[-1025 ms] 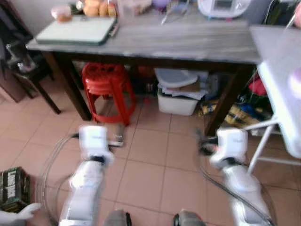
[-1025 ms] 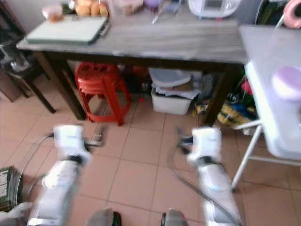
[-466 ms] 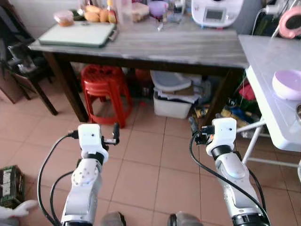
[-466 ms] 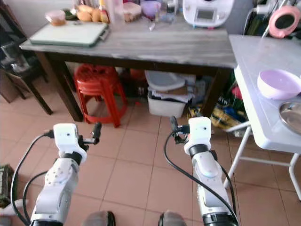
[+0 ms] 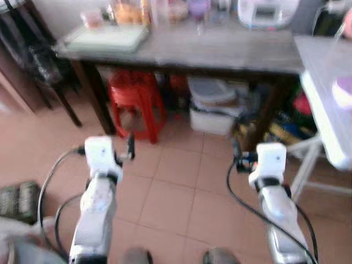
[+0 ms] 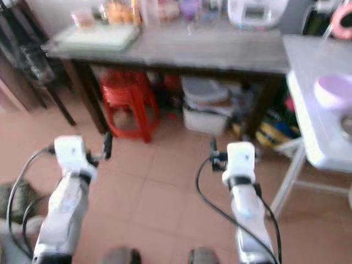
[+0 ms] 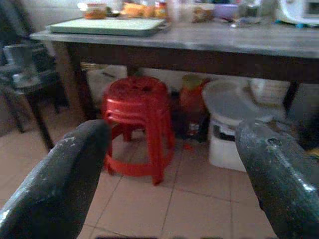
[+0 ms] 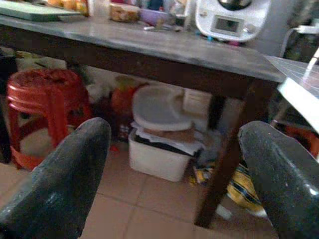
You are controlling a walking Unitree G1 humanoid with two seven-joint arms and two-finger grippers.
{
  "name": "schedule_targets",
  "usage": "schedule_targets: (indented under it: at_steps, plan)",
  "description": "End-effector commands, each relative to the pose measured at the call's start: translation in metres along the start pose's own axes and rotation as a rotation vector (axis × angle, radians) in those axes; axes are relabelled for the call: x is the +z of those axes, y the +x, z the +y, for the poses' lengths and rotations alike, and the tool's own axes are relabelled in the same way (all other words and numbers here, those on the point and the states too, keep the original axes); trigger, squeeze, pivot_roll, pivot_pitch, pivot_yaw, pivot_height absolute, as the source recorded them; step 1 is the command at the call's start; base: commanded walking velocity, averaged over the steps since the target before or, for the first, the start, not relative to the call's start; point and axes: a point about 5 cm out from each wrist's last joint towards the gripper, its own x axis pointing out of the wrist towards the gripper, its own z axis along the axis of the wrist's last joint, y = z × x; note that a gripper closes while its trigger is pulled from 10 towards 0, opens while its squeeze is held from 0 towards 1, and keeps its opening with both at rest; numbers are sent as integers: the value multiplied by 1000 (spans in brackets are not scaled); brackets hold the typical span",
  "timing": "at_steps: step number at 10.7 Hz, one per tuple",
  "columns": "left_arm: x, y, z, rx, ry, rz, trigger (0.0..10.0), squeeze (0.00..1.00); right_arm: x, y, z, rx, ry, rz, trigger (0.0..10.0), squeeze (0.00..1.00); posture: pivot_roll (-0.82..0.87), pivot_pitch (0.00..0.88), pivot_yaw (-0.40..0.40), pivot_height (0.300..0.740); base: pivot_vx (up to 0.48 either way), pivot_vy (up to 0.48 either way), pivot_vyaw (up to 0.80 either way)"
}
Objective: Setting the table
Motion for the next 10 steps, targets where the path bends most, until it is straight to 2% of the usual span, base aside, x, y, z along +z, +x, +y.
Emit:
schedule_targets:
  at_steps: [1,3,5,7,8,10]
  plan:
    - [1,-1,2,-8,12,6,10000,0,4,-2,-3,-34,-6,-8,10000,0,-48,69,50,740,0,0,0]
    - [-1,-8,7,1,12,23,10000,0,9,-13,-3,-59,72,-25,10000,0,-49,93,53,740,0,0,0]
    - [-5,-12,4,-22,3,43,10000,0,14,-19,0,-28,54,-40,10000,0,-50,93,50,740,0,0,0]
    - [-2,-10,2,-20,-4,35,10000,0,22,-14,1,-4,17,-84,10000,0,-48,93,45,740,0,0,0]
    - [0,-10,1,-22,-6,31,10000,0,22,-14,1,-5,28,-82,10000,0,-46,99,41,740,0,0,0]
    - [2,-11,1,-25,-10,29,10000,0,21,-16,4,8,32,-69,10000,0,-44,107,42,740,0,-298,0]
